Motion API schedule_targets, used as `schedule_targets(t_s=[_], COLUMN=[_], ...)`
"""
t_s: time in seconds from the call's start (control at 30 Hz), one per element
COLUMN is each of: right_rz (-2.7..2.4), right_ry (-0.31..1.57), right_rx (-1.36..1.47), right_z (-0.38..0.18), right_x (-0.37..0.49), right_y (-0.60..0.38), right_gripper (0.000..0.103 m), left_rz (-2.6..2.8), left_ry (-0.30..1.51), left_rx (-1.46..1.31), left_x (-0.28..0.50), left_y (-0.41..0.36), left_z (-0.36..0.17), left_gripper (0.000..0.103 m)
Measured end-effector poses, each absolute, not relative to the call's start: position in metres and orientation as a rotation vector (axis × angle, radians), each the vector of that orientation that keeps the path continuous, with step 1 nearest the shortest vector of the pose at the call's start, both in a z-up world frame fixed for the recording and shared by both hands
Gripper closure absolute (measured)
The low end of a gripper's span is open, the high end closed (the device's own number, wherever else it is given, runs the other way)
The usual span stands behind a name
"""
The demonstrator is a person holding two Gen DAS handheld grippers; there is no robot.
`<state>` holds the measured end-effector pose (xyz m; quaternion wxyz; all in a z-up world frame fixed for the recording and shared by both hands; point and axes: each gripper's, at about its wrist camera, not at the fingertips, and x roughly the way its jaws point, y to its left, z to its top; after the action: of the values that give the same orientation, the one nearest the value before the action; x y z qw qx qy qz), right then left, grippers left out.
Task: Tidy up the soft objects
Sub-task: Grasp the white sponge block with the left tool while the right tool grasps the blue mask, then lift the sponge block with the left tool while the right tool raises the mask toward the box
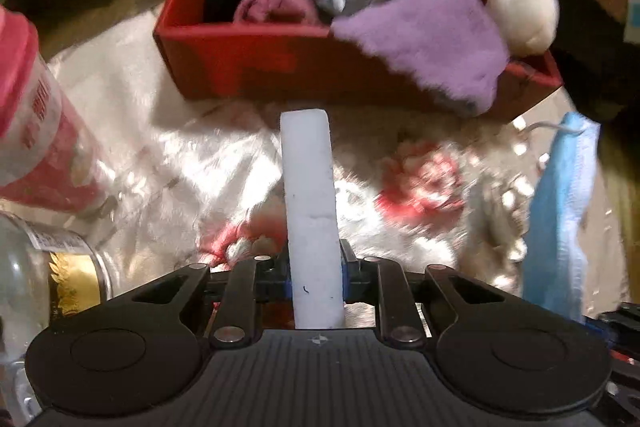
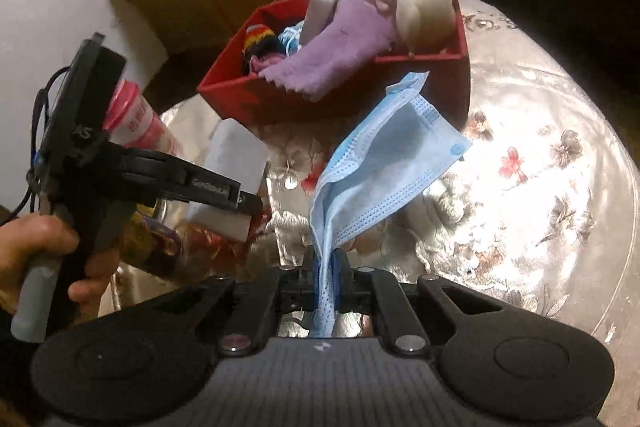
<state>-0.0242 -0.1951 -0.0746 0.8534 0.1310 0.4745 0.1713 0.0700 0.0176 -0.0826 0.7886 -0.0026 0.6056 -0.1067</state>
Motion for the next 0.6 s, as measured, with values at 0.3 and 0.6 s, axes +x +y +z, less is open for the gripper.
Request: schedule_targets(t_s=[0.3, 0.6], right_rz=[0.347, 0.342], right_ry=[0.899, 0.766], right_rx=[0.297, 0.28], right_z=[-0.051, -0.022], right_x=[-0.015, 0.012], right_y=[-0.198, -0.185], right_gripper=[0.103, 0.103], left_rz=[-0.26, -0.246], left_ry=[1.177, 1.086], left_rx=[-0.031, -0.026], left_x=[0.068, 0.076], left_y=[0.027, 0.015], left_z=[-0.036, -0.015], left_gripper=[0.083, 0.082])
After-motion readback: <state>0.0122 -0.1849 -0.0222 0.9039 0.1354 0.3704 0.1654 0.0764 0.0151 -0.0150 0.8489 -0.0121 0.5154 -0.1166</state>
